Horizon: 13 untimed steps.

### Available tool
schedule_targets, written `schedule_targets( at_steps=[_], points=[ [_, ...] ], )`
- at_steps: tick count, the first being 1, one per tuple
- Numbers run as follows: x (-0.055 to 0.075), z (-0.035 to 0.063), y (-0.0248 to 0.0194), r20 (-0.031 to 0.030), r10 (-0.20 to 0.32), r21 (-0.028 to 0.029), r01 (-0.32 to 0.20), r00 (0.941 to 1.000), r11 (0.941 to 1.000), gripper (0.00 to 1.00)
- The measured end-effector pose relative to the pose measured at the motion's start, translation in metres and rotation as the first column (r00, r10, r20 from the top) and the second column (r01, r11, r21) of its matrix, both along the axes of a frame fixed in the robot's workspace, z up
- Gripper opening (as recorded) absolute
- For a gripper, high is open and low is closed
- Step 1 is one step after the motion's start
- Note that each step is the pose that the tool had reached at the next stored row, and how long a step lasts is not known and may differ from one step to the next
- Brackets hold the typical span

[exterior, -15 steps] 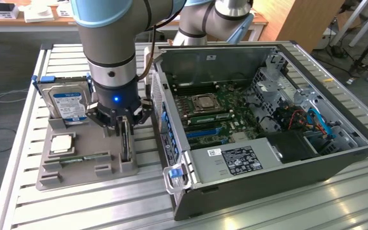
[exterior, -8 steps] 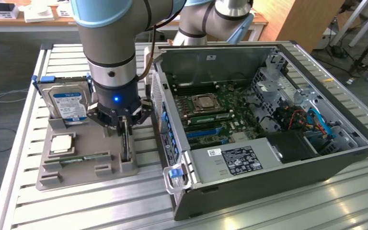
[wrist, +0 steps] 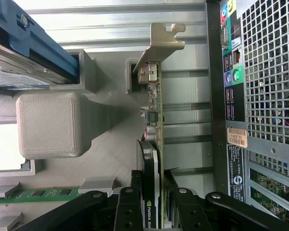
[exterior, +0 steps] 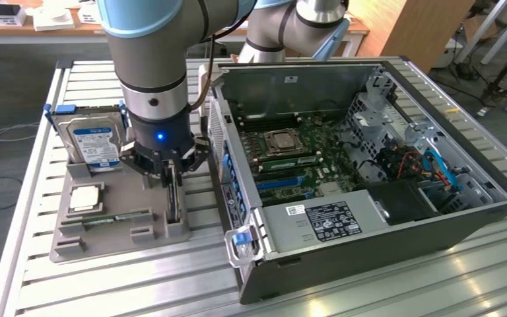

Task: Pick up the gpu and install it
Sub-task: 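Pick up the gpu and move the gpu toward the slot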

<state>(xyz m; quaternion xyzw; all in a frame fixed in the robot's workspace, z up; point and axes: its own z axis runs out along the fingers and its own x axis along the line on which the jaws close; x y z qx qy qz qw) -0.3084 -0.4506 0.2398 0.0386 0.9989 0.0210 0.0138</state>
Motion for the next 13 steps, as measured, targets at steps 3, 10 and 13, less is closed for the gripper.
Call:
schedule_targets(
  at_steps=[3,10,13],
  points=[
    [0.0,0.0,0.0,-0.0001,0.0,0.0,0.0,1.0,1.0,0.29],
    [0.0,0.0,0.0,0.0,0.0,0.0,0.0,1.0,1.0,0.27],
    [0.0005,-0.0001,0.0,-0.0001,0.0,0.0013,0.0,1.0,1.0,0.27]
  ],
)
